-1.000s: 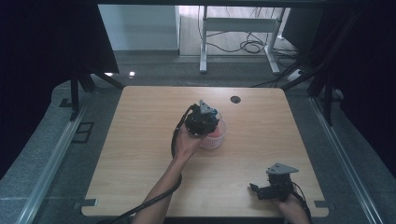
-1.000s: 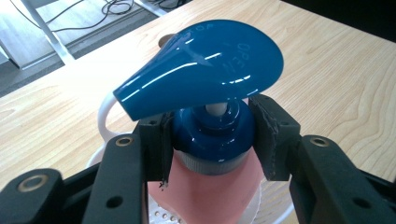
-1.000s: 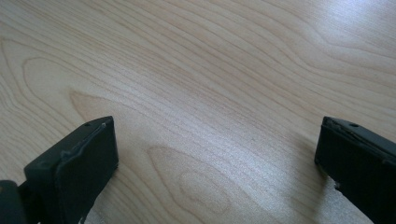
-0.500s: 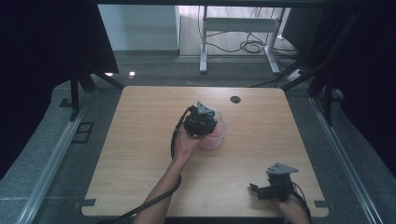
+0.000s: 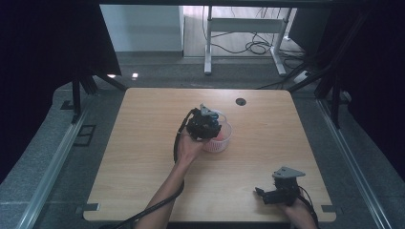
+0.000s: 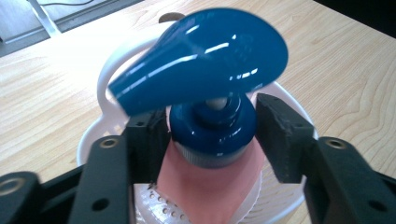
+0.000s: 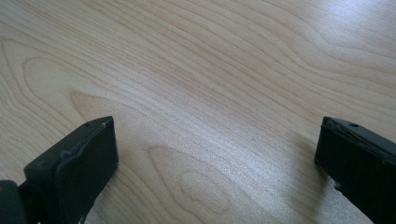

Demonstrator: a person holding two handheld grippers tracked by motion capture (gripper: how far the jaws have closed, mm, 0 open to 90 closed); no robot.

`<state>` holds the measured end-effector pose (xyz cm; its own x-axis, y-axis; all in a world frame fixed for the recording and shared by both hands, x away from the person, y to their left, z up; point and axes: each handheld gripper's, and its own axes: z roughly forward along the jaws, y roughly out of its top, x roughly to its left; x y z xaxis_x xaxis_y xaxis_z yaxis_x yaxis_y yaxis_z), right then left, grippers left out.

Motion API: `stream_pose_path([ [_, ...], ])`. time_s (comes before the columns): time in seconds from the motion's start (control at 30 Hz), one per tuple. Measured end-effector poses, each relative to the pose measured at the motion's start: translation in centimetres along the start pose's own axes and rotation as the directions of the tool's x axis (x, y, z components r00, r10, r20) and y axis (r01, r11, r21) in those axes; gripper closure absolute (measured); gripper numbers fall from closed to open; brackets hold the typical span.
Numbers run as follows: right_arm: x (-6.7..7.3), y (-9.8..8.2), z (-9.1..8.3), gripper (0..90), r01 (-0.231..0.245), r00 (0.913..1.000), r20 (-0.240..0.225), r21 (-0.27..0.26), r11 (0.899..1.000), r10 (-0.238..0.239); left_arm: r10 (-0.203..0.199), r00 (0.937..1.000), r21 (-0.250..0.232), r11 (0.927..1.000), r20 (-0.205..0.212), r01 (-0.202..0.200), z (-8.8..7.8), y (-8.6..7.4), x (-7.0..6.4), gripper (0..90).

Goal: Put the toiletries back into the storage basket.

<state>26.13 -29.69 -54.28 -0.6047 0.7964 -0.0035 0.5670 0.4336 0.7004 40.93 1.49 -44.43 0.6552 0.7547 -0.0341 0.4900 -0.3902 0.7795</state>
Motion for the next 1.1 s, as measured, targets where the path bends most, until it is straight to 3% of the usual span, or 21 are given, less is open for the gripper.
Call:
stream_pose_path([
  [0.33,0.0,0.0,0.0,0.0,0.0,1.0,0.0,0.0,1.0,0.0,-0.011,0.9999,-0.027,0.9996,-0.004,0.011,-0.9,0.1,0.3,27.7],
  [0.6,0.0,0.0,0.0,0.0,0.0,1.0,0.0,0.0,1.0,0.0,-0.018,0.9997,-0.037,0.9992,0.02,0.018,-1.5,0.2,0.4,18.3],
  [1.1,0.0,0.0,0.0,0.0,-0.002,1.0,0.0,0.0,1.0,0.002,0.003,0.9993,-0.052,0.9986,0.037,-0.001,-3.0,0.4,-0.4,11.2],
])
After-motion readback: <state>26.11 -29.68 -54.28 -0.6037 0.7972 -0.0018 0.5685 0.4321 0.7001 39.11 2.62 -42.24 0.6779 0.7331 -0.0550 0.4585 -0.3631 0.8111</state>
